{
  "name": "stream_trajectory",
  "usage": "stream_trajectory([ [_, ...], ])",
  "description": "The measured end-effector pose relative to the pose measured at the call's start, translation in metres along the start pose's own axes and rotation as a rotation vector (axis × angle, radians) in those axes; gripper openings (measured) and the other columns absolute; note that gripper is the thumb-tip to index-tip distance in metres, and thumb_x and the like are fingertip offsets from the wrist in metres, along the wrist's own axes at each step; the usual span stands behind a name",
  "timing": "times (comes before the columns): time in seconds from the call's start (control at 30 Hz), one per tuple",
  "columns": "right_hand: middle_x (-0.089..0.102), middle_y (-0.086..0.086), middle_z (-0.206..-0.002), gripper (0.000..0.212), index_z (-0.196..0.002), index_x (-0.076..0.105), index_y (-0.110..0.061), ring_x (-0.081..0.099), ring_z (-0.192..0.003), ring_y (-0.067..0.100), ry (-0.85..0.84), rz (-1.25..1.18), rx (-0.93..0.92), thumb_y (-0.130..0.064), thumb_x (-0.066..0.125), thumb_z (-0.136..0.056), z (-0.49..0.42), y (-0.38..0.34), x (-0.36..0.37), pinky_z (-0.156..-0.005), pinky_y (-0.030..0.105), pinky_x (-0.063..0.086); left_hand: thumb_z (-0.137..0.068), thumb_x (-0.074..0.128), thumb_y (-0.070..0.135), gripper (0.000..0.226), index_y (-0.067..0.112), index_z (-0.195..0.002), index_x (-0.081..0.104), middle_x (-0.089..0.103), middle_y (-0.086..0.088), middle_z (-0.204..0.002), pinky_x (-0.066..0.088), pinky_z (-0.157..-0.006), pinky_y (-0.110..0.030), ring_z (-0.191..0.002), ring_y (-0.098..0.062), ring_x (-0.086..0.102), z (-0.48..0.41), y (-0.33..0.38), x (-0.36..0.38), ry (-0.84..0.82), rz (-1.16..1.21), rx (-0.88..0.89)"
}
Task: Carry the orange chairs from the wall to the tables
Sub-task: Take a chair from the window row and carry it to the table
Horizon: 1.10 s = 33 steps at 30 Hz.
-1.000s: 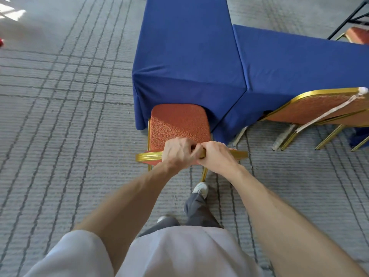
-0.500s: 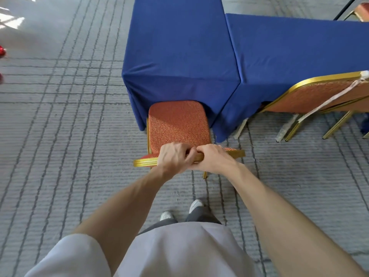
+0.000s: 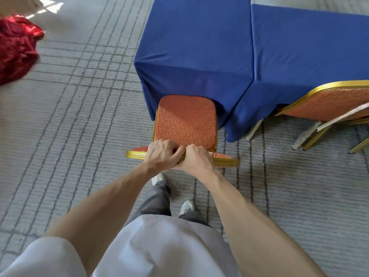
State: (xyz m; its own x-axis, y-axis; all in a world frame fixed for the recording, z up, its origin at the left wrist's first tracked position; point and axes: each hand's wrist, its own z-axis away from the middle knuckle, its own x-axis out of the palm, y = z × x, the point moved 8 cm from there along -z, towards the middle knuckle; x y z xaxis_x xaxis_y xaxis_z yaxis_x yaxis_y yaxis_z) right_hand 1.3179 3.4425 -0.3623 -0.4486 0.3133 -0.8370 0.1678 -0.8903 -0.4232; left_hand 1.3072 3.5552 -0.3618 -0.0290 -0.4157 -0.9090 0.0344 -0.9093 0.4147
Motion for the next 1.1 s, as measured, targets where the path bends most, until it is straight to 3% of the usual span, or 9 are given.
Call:
stream_trajectory([
  [0.1, 0.072, 0.004, -0.093, 0.056, -0.095, 0.067, -0.015, 0.067, -0.090, 0.026, -0.010, -0.033, -0.008, -0.065, 0.074, -0.069, -0.003, -0.015, 0.008, -0.081, 0.039, 0.046, -0.091, 0.036, 0.049, 0.054, 0.016, -0.055, 0.059, 0.048, 0.005, -0.048, 0.031, -0.043, -0.026, -0.043, -0.009, 0.044, 0.001, -0.013, -0.009, 0.000, -0.004, -0.035],
  [0.27, 0.071, 0.002, -0.082, 0.059, -0.081, 0.065, -0.016, 0.067, -0.078, 0.023, -0.007, -0.012, -0.063, -0.074, 0.061, -0.071, -0.014, -0.027, 0.004, -0.080, 0.037, 0.048, -0.094, 0.046, 0.037, 0.053, 0.015, -0.046, 0.039, 0.037, 0.004, -0.042, 0.024, -0.042, -0.026, -0.038, -0.013, 0.036, -0.002, -0.031, -0.027, 0.033, 0.043, -0.168],
  [0.43, 0.068, -0.006, -0.074, 0.042, -0.065, 0.062, -0.026, 0.064, -0.076, 0.019, -0.211, 0.043, -0.191, -0.068, 0.060, -0.070, -0.025, -0.022, 0.004, -0.066, 0.031, 0.044, -0.097, 0.049, 0.034, 0.042, 0.020, -0.058, 0.060, 0.058, 0.006, -0.055, 0.042, -0.050, -0.029, -0.051, -0.009, 0.054, -0.007, -0.037, -0.037, 0.048, 0.241, -0.303],
  [0.6, 0.065, -0.007, -0.068, 0.047, -0.063, 0.065, -0.024, 0.061, -0.073, 0.016, -0.275, 0.055, -0.180, -0.071, 0.060, -0.063, -0.030, -0.028, 0.004, -0.068, 0.035, 0.050, -0.097, 0.049, 0.032, 0.043, 0.026, -0.055, 0.047, 0.053, 0.005, -0.057, 0.038, -0.049, -0.031, -0.053, -0.012, 0.051, 0.015, -0.046, -0.046, 0.023, 0.194, -0.303],
  [0.77, 0.066, -0.005, -0.076, 0.054, -0.078, 0.064, -0.024, 0.063, -0.075, 0.018, -0.373, 0.186, -0.205, -0.076, 0.060, -0.063, -0.029, -0.035, 0.004, -0.060, 0.033, 0.045, -0.101, 0.048, 0.035, 0.032, 0.028, -0.072, 0.059, 0.058, 0.011, -0.071, 0.038, -0.053, -0.024, -0.067, -0.012, 0.057, 0.024, -0.052, -0.053, -0.047, 0.232, -0.334],
  [0.9, 0.063, -0.005, -0.094, 0.057, -0.102, 0.055, -0.025, 0.061, -0.088, 0.021, -0.304, 0.186, -0.242, -0.074, 0.057, -0.072, -0.021, -0.056, 0.003, -0.078, 0.040, 0.049, -0.098, 0.050, 0.038, 0.027, 0.021, -0.087, 0.069, 0.062, 0.007, -0.088, 0.042, -0.065, -0.028, -0.085, -0.015, 0.059, 0.032, -0.060, -0.056, -0.074, 0.235, -0.349],
  [1.0, 0.062, -0.005, -0.102, 0.066, -0.117, 0.049, -0.024, 0.060, -0.093, 0.020, -0.244, 0.100, -0.268, -0.077, 0.053, -0.078, -0.020, -0.086, -0.002, -0.077, 0.039, 0.047, -0.094, 0.052, 0.042, 0.028, 0.023, -0.098, 0.073, 0.071, 0.004, -0.098, 0.047, -0.082, -0.035, -0.097, -0.017, 0.060, 0.047, -0.081, -0.067, -0.059, 0.231, -0.380],
  [1.1, 0.062, -0.002, -0.114, 0.079, -0.131, 0.046, -0.023, 0.060, -0.104, 0.022, -0.216, 0.042, -0.291, -0.080, 0.050, -0.077, -0.023, -0.123, 0.004, -0.084, 0.041, 0.049, -0.094, 0.052, 0.043, 0.029, 0.024, -0.101, 0.073, 0.072, 0.001, -0.100, 0.049, -0.083, -0.036, -0.097, -0.017, 0.062, 0.071, -0.109, -0.092, -0.009, 0.267, -0.446],
])
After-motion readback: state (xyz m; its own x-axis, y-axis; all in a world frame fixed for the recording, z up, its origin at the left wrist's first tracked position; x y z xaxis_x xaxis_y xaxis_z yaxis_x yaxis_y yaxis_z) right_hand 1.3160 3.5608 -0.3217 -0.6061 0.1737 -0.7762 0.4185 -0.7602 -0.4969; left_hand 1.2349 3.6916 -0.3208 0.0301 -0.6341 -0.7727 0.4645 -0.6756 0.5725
